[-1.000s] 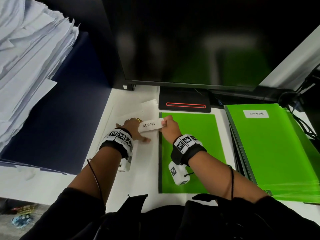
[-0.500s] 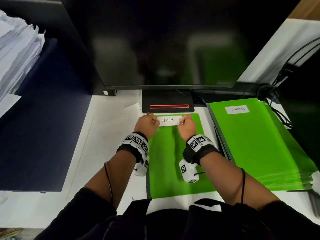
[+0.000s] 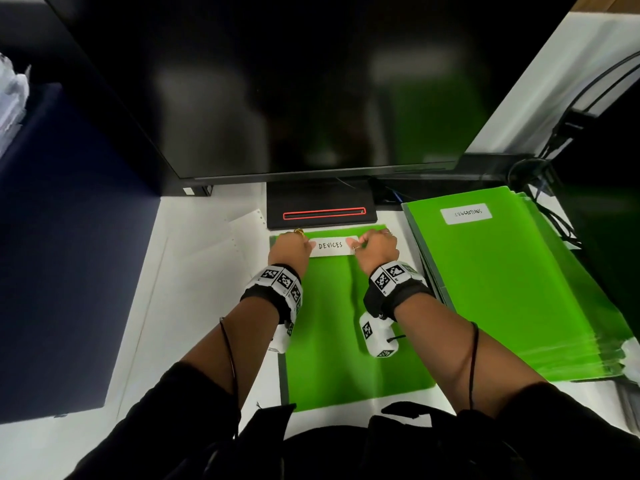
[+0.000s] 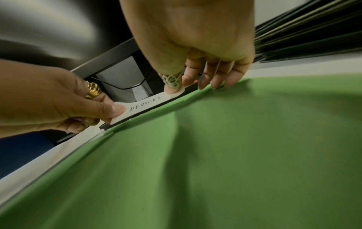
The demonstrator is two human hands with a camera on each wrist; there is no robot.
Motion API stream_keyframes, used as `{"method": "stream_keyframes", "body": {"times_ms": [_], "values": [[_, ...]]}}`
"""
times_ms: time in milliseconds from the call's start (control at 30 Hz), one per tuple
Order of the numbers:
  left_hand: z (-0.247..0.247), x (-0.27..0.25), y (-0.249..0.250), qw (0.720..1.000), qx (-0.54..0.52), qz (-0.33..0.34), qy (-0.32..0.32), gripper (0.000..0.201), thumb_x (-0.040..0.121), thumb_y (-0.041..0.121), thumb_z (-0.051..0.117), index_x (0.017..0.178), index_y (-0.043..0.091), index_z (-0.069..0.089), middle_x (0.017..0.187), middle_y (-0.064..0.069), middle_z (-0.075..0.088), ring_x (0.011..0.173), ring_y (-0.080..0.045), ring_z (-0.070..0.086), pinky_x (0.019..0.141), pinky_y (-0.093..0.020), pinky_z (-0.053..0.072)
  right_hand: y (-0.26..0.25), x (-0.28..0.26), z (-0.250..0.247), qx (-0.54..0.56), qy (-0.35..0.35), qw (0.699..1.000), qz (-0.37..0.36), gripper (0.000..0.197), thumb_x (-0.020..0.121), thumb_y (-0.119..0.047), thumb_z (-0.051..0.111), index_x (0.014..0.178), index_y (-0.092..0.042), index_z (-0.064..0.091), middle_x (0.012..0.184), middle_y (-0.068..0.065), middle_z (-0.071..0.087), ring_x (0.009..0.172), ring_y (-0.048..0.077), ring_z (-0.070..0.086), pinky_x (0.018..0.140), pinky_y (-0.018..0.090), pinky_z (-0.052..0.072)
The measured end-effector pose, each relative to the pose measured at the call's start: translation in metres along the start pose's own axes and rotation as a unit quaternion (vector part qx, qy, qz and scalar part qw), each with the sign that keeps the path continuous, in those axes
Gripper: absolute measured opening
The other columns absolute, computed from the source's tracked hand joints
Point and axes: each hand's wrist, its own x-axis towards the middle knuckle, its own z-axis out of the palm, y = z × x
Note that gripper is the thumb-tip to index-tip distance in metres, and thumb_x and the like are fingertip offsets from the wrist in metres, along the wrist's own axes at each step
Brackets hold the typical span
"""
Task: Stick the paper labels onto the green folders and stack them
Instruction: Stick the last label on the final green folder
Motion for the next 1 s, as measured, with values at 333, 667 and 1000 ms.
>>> {"method": "stream_keyframes", "body": {"times_ms": [333, 667, 1000], "values": [[0.008, 0.013, -0.001, 0.999, 0.022, -0.004, -0.048, 0.030, 0.099, 0.020, 0.046, 0.113, -0.004, 0.057, 0.111, -0.019, 0.062, 0.108, -0.032, 0.057, 0.092, -0.037, 0.047, -0.001, 0.004, 0.011, -0.031, 0.018, 0.999, 0.004, 0.033, 0.091, -0.044, 0.052, 0.105, -0.017, 0.063, 0.126, 0.011, 0.050, 0.122, 0.028, 0.041, 0.096, 0.039, 0.040], [0.014, 0.011, -0.005, 0.999, -0.019, 0.011, -0.033, 0.052, 0.094, 0.009, 0.052, 0.139, 0.011, 0.026, 0.081, -0.012, 0.059, 0.085, -0.033, 0.062, 0.072, -0.038, 0.048, -0.001, 0.007, 0.013, -0.094, 0.014, 0.995, -0.026, 0.030, 0.092, -0.039, 0.050, 0.108, -0.017, 0.063, 0.128, 0.012, 0.050, 0.122, 0.029, 0.040, 0.097, 0.040, 0.040], [0.018, 0.019, -0.008, 0.998, 0.020, 0.034, -0.052, 0.047, 0.094, 0.010, 0.051, 0.135, 0.002, 0.030, 0.094, -0.019, 0.064, 0.088, -0.033, 0.062, 0.075, -0.040, 0.051, 0.003, 0.007, 0.015, -0.112, 0.011, 0.992, -0.048, 0.029, 0.093, -0.034, 0.049, 0.111, -0.015, 0.061, 0.131, 0.012, 0.048, 0.124, 0.030, 0.037, 0.098, 0.040, 0.037]]}}
